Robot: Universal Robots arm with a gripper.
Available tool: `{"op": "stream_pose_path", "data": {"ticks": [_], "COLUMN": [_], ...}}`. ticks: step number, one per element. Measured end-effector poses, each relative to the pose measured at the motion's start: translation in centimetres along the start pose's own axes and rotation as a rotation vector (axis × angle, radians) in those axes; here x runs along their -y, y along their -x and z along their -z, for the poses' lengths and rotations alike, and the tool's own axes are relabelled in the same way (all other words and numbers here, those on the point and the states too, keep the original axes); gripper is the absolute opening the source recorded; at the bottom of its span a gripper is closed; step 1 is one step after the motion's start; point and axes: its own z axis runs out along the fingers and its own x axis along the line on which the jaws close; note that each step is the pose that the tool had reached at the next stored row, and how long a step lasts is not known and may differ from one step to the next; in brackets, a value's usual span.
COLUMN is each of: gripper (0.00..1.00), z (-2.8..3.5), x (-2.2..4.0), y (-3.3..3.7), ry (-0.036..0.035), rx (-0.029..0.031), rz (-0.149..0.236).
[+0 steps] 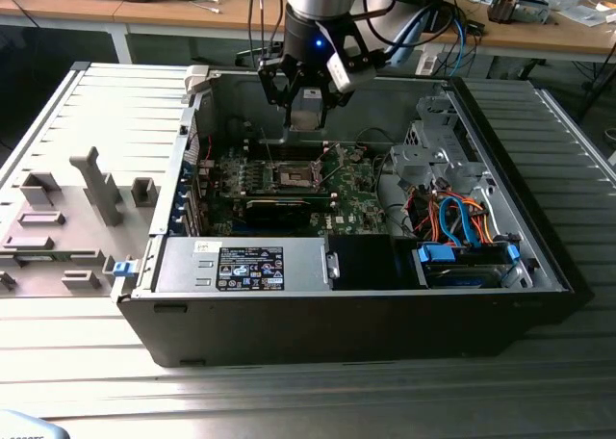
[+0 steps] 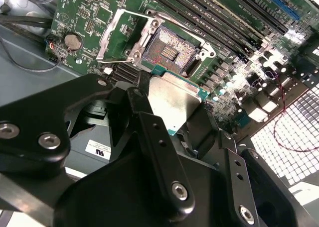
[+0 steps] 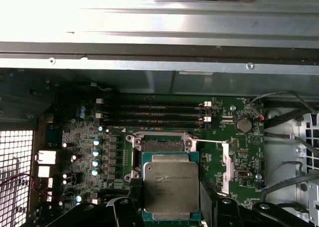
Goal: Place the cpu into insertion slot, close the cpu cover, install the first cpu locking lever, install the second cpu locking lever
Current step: 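Place the cpu into insertion slot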
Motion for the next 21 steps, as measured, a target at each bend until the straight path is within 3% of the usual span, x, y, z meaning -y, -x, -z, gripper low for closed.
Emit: {"op": "stream_pose_path", "data": {"ticks": [21], "gripper": [0.55], "z": [-0.42], "x": [-0.03], "y": [0.00], "ry": [0.0002], "rx": [0.0002], "rz": [0.000]}}
